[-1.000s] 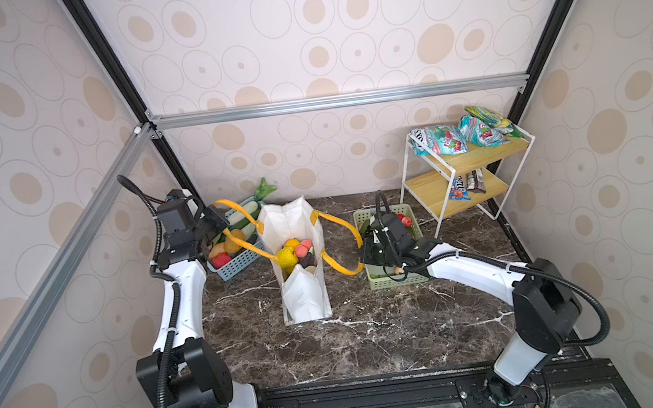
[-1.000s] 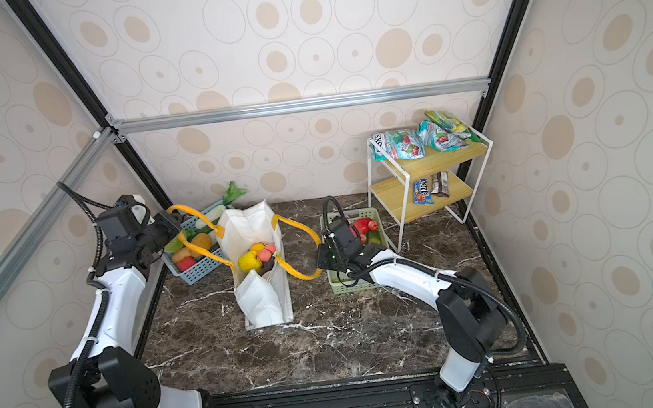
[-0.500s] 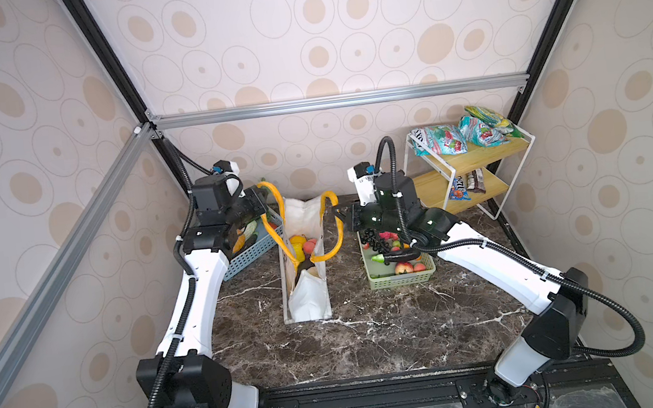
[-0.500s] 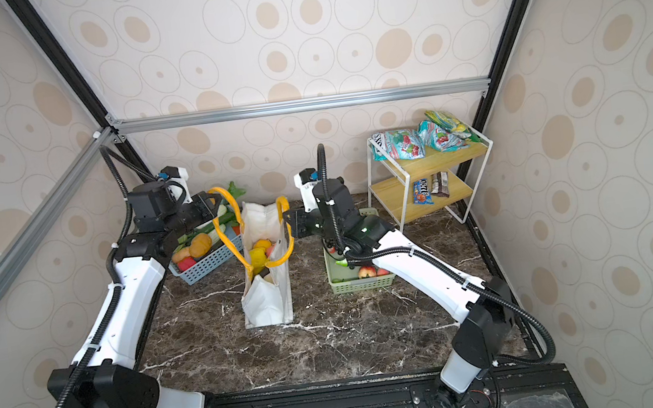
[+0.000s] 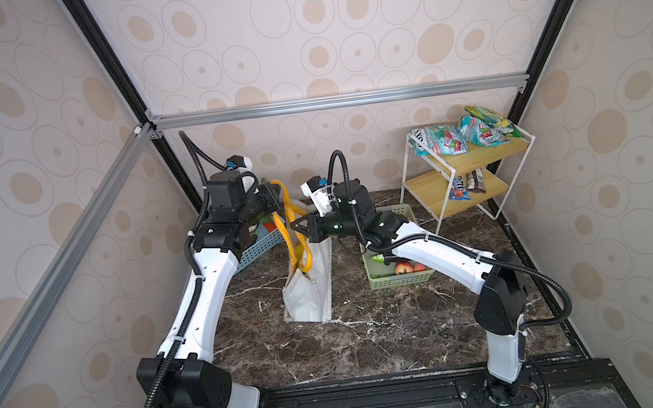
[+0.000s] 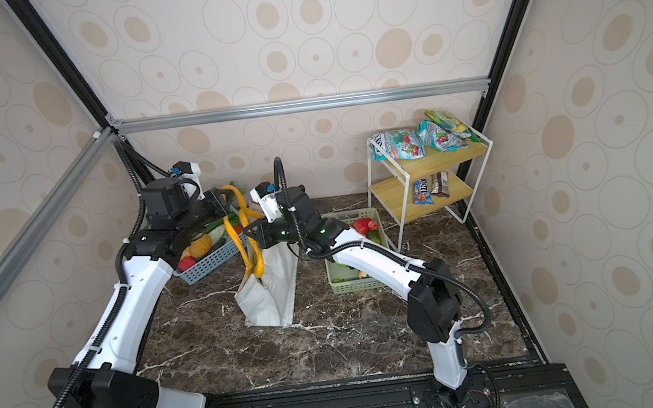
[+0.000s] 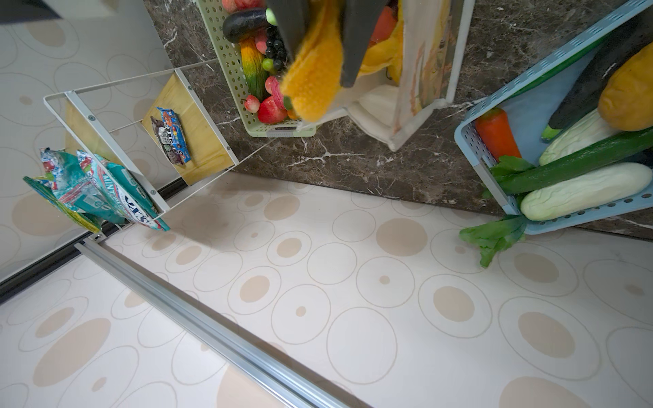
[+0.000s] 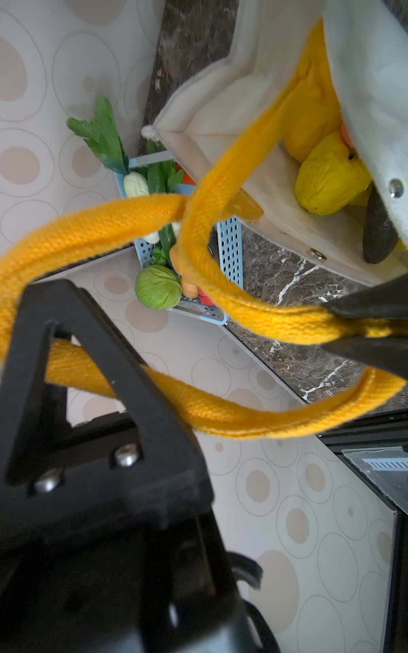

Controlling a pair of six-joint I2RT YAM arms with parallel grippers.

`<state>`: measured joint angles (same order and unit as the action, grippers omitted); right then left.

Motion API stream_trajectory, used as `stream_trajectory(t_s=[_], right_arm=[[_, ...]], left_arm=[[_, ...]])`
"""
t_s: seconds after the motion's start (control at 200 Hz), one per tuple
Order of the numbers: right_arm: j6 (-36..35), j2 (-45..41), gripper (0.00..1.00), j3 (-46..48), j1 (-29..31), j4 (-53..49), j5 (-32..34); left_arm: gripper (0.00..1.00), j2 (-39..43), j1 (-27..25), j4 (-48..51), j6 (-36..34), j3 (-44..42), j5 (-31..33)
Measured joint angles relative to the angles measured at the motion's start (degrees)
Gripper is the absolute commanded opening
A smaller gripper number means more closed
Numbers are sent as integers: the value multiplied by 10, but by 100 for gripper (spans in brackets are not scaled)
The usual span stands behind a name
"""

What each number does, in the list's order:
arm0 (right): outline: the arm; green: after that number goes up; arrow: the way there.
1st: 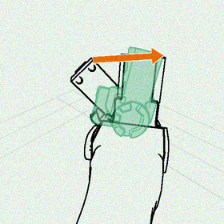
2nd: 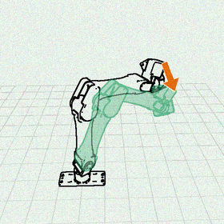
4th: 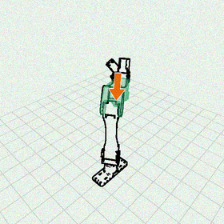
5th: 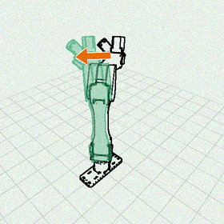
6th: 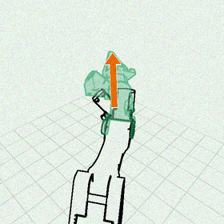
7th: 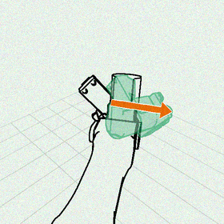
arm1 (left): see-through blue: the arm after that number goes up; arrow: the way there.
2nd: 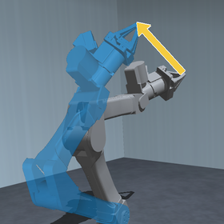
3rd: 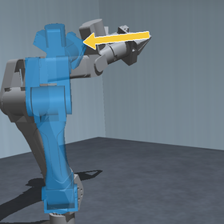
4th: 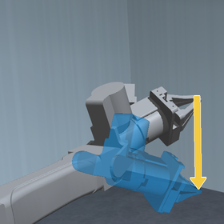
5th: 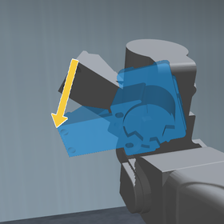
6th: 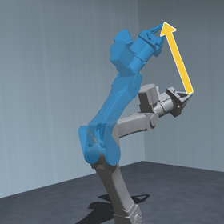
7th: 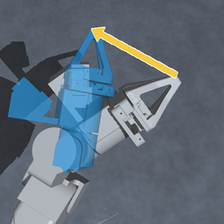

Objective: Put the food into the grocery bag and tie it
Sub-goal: 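Bring both raised yellow handles together above the bag with both grippers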

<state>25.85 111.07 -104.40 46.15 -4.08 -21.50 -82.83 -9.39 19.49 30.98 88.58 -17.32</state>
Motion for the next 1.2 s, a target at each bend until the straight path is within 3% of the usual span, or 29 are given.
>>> stream_trajectory(t_s=[0.21,0.345,0.655,0.925,1.05,1.2], right_arm=[[2,21,8,-4,1,28,-9],[6,20,8,15,1,76,-13],[45,7,8,110,-15,206,-32],[58,-1,8,142,-25,249,-38],[58,-10,8,151,-25,251,-35],[58,-17,8,151,-25,251,-33]], left_arm=[[38,0,-37,-10,19,-3,4],[43,0,-61,-11,24,-5,8],[72,0,-65,10,14,-13,22],[78,-1,-65,51,-26,32,39],[84,-2,-65,85,-44,52,77],[84,2,-57,106,-57,59,120]])
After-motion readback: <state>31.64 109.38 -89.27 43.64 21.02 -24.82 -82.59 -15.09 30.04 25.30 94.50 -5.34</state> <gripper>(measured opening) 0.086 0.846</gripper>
